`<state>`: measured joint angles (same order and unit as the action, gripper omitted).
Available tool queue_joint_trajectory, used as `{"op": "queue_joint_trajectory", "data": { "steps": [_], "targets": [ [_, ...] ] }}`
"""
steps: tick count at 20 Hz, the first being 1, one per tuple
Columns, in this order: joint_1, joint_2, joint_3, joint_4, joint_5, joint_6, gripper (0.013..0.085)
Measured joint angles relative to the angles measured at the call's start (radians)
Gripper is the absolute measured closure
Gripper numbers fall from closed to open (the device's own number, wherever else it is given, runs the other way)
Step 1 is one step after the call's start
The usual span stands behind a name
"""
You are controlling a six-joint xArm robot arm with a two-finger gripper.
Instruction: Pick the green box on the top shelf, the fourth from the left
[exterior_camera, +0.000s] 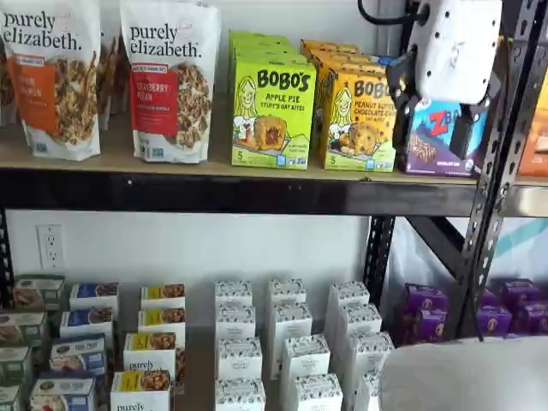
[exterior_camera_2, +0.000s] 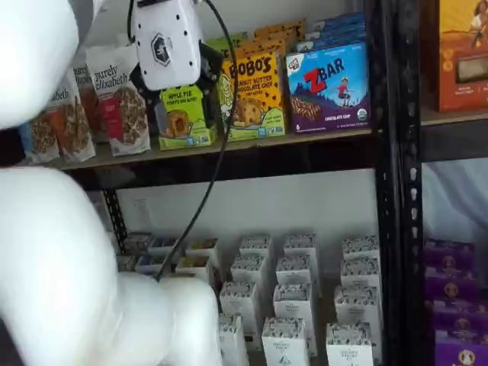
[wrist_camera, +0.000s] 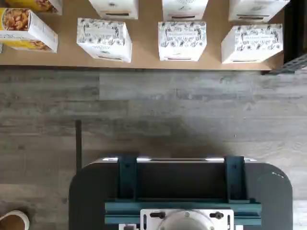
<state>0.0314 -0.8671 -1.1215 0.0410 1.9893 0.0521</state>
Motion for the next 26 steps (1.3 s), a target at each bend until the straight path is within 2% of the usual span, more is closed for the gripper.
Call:
{"op": "queue_joint_trajectory", "data": {
  "steps": [2,4,11,14,26],
  "targets": [
    [-0.031,-0.035,0.031,0.032,-0.055,-0.019,0.0130],
    [-0.039,-0.045,0.039,0.045,-0.074,-0.024,0.0130],
    [-0.016,-0.042,0.040,0.040,-0.077,-0.004,0.0130],
    [0.008,-0.041,0.046,0.039,-0.096,0.018,0.0130],
    [0.174,-0.002,0.048,-0.024,-0.212,0.161,0.0130]
  ]
}}
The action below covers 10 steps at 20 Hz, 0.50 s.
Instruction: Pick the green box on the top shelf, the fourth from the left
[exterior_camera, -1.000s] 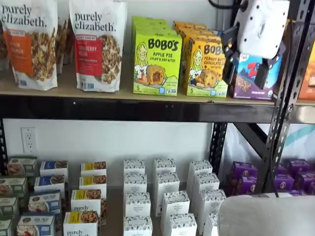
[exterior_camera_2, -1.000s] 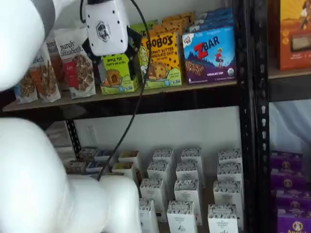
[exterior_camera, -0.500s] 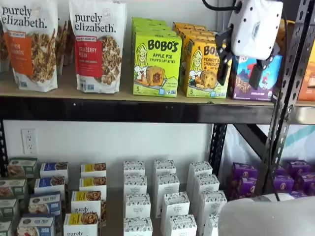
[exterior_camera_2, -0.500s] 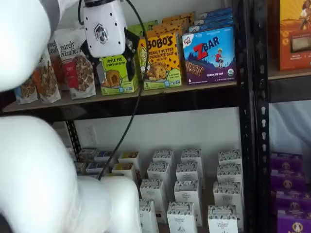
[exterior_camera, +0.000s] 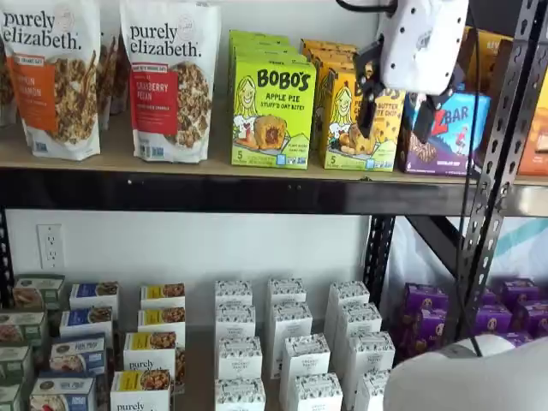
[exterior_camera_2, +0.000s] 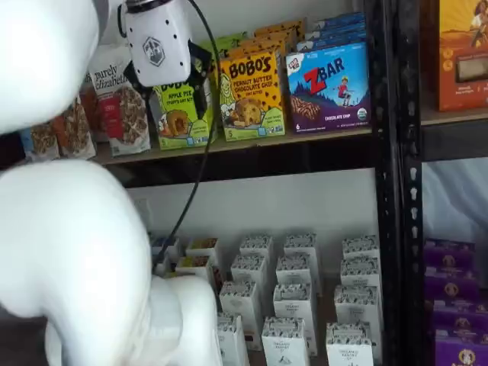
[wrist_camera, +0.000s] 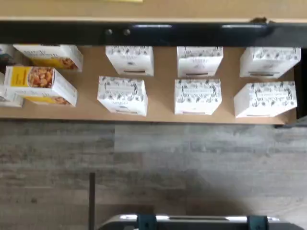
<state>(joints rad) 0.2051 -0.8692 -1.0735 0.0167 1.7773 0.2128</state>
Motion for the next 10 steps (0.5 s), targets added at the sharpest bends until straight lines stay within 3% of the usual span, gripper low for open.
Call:
{"op": "queue_joint_trajectory", "data": {
  "steps": [10],
  "targets": [
    [0.144,0.112,-0.064,-0.055,-0.116,0.131,0.0130]
  ]
}}
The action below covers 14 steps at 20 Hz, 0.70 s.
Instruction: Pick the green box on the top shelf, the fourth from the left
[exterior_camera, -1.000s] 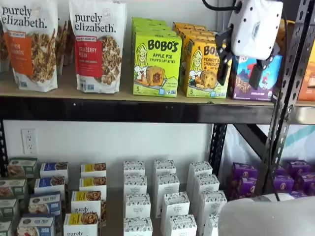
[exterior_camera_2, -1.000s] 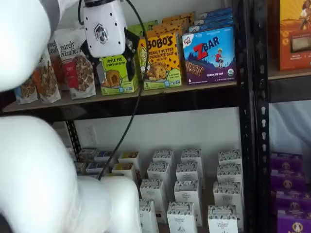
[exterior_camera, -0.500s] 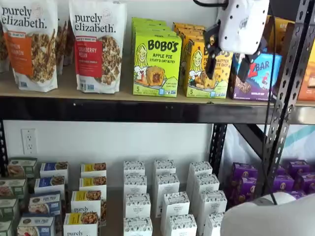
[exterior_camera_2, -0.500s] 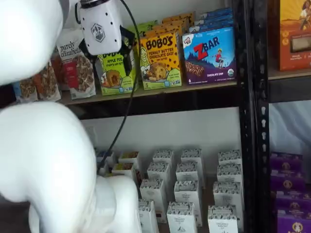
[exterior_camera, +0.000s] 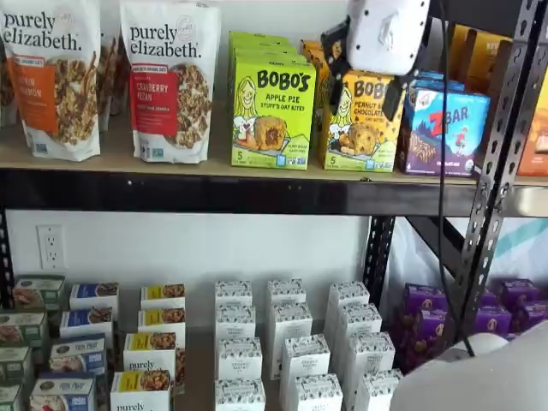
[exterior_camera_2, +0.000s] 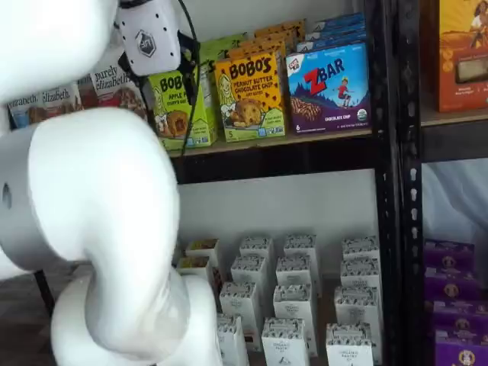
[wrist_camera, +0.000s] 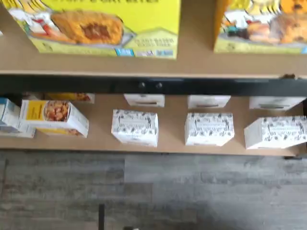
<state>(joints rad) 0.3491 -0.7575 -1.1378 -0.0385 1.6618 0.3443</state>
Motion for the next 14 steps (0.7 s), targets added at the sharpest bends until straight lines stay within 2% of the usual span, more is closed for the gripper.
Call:
{"op": "queue_joint_trajectory", "data": {
  "steps": [3,8,11,14],
  "targets": [
    [0.040,0.047,-0.031,-0.028,-0.031,0.037,0.0130],
    [0.064,0.117,-0.078,-0.047,-0.074,0.063,0.0130],
    [0.057,0.157,-0.105,-0.046,-0.108,0.057,0.0130],
    [0.031,0.207,-0.141,-0.024,-0.142,0.033,0.0130]
  ]
}}
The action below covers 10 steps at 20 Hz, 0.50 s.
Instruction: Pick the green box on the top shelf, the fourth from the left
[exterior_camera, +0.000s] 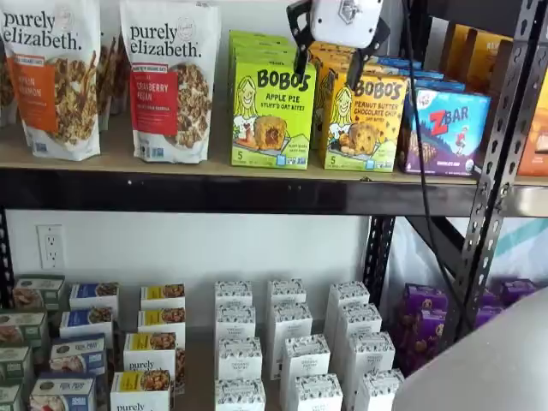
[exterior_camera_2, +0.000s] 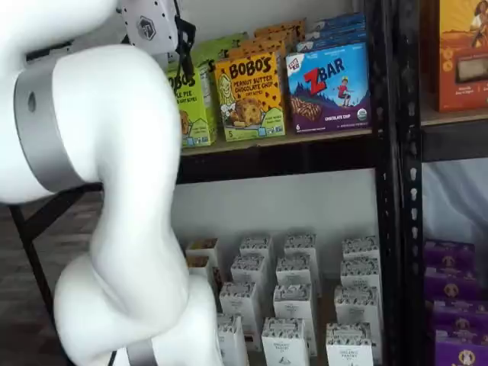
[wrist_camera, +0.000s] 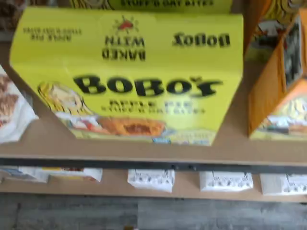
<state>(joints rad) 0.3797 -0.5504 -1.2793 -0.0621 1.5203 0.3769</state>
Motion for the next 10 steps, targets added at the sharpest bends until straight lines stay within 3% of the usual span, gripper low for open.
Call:
{"op": "queue_joint_trajectory", "data": {
  "steps": [6,10],
  "targets": [
    [-0.032,0.099,-0.085,0.023,-0.017,-0.031,0.0130],
    [-0.061,0.179,-0.163,0.071,0.021,-0.058,0.0130]
  ]
}}
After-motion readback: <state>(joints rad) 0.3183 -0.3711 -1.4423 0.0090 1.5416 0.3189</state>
